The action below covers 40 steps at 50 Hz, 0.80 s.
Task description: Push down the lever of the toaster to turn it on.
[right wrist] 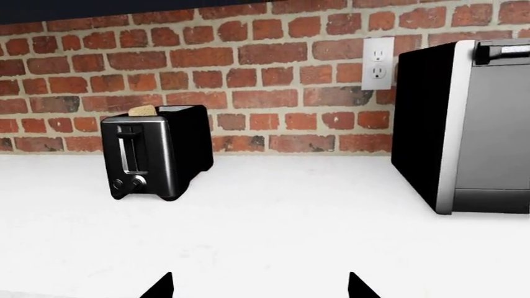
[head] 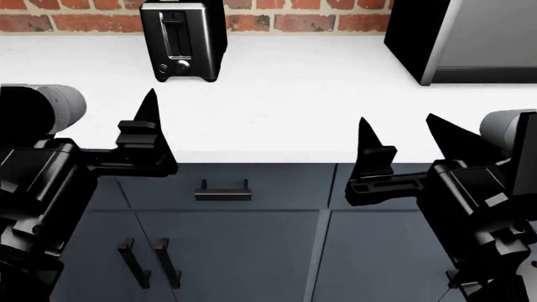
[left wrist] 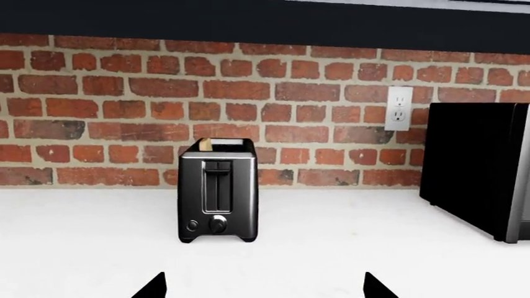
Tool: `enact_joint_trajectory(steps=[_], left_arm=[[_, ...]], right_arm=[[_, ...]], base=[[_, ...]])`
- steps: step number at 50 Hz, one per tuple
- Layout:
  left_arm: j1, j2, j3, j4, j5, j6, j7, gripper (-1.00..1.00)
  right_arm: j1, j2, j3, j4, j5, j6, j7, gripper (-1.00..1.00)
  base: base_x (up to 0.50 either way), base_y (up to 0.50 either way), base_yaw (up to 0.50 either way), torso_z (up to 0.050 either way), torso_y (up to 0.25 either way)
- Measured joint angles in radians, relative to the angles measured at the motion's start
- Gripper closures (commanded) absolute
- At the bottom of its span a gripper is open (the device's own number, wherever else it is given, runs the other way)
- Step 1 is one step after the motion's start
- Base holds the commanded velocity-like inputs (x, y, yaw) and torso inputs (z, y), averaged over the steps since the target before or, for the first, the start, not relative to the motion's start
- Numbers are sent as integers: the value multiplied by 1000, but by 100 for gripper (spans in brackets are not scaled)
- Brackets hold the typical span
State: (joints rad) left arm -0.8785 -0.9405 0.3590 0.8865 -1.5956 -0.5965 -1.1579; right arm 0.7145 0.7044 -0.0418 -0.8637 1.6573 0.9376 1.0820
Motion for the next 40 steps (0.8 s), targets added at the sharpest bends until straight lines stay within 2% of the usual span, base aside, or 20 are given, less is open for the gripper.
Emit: enact_joint_trajectory(steps=[9,25,40], left_arm=[[-176,-30,44,-77,-167,-62,-37,-100],[-274,-41,75,-117,-269,-95,-59,-100],[-305,-46,78,-127,-291,-104,-59,-100]], right_arm=[[124,37,-52,49,172,12,76,-100],[170,56,-84,67,266,16,107,-100],[194,53,-109,61,277,28,105,-100]], base=[[0,0,0,0,0],[2,10,0,0,0],[141,500,0,0,0]])
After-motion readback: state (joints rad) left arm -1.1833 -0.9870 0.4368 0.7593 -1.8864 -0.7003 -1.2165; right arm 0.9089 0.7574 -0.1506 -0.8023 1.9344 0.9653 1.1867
